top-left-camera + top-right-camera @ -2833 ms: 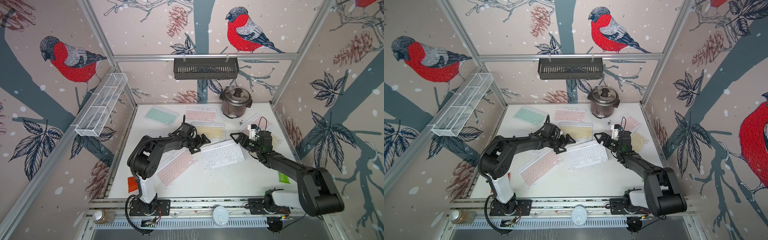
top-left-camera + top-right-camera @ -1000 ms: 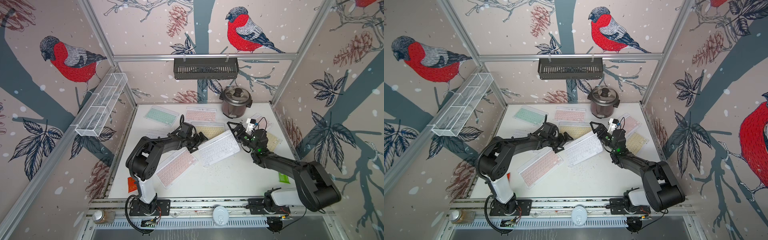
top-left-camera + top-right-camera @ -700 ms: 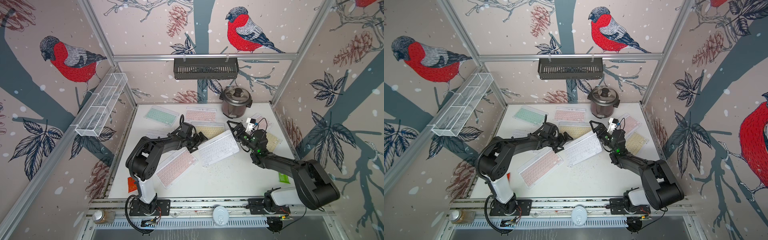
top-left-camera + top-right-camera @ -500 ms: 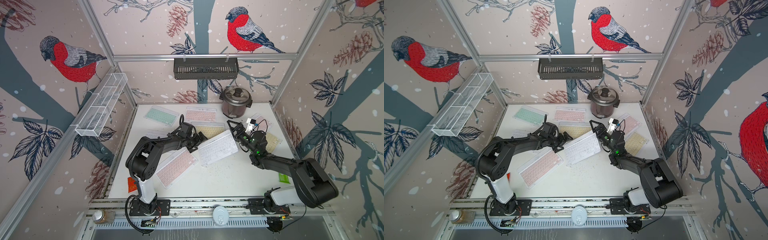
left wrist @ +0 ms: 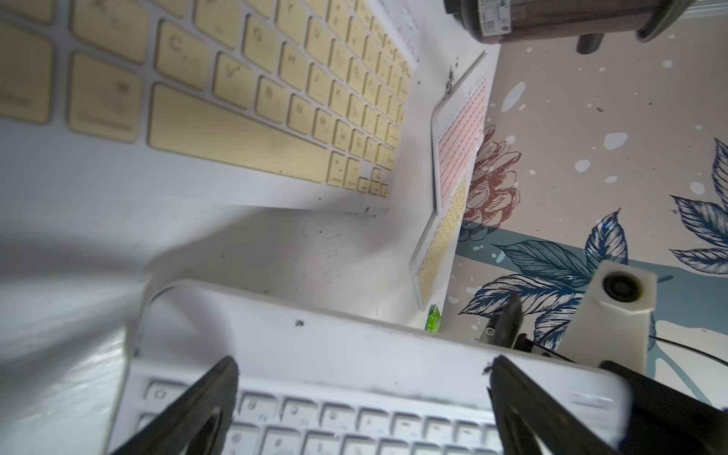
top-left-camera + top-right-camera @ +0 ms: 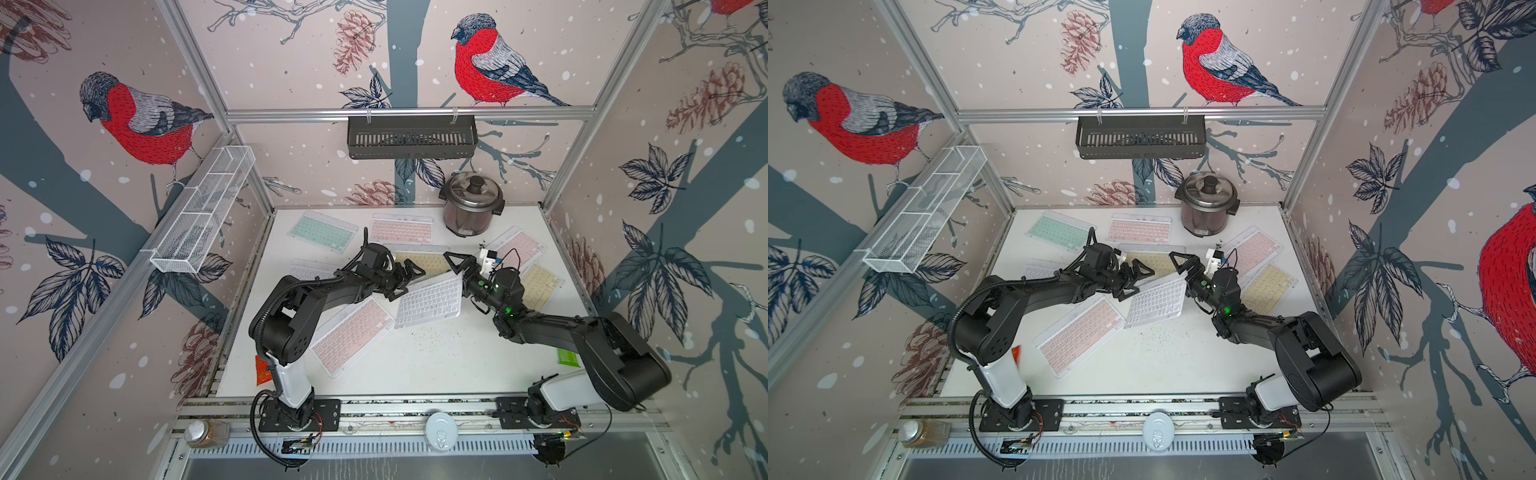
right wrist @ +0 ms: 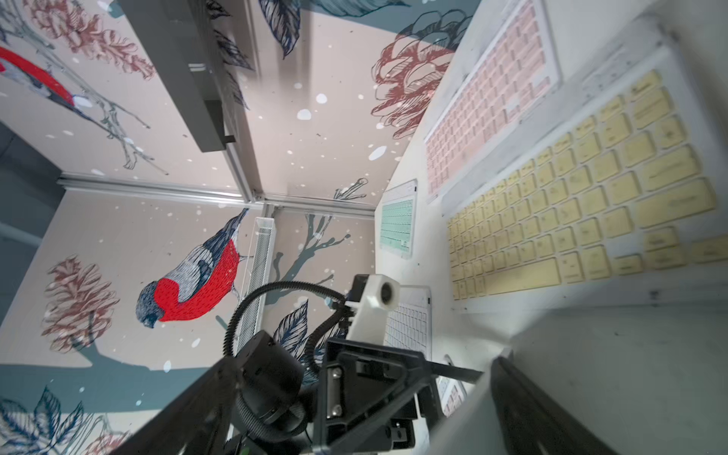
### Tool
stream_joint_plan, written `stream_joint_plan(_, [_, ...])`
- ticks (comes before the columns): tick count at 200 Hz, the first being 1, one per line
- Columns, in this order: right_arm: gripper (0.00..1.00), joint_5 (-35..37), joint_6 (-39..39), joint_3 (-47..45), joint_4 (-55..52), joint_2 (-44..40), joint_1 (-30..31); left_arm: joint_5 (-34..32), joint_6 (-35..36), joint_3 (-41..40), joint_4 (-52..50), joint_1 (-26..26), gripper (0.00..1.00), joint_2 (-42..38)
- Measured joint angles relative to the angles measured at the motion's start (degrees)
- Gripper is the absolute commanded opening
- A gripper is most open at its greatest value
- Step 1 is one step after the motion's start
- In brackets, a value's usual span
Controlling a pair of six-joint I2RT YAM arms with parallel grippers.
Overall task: Stack the numeric keypads
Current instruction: Pick up the numeric keypad from the center of the board.
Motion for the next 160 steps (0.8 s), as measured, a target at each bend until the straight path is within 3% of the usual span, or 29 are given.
stream_joint_plan(94, [1.0,-0.26,-8.44,6.1,-30.23,-8.39,0.07,2.03,-0.96,-0.44,2.43,0.04,0.98,0.17])
stream_joint_plan(160, [0.7,-0.9,-20.48,13.27,-50.05,-12.13,-0.31,2.05,-0.98,-1.38,2.69,0.04,0.99,0.24])
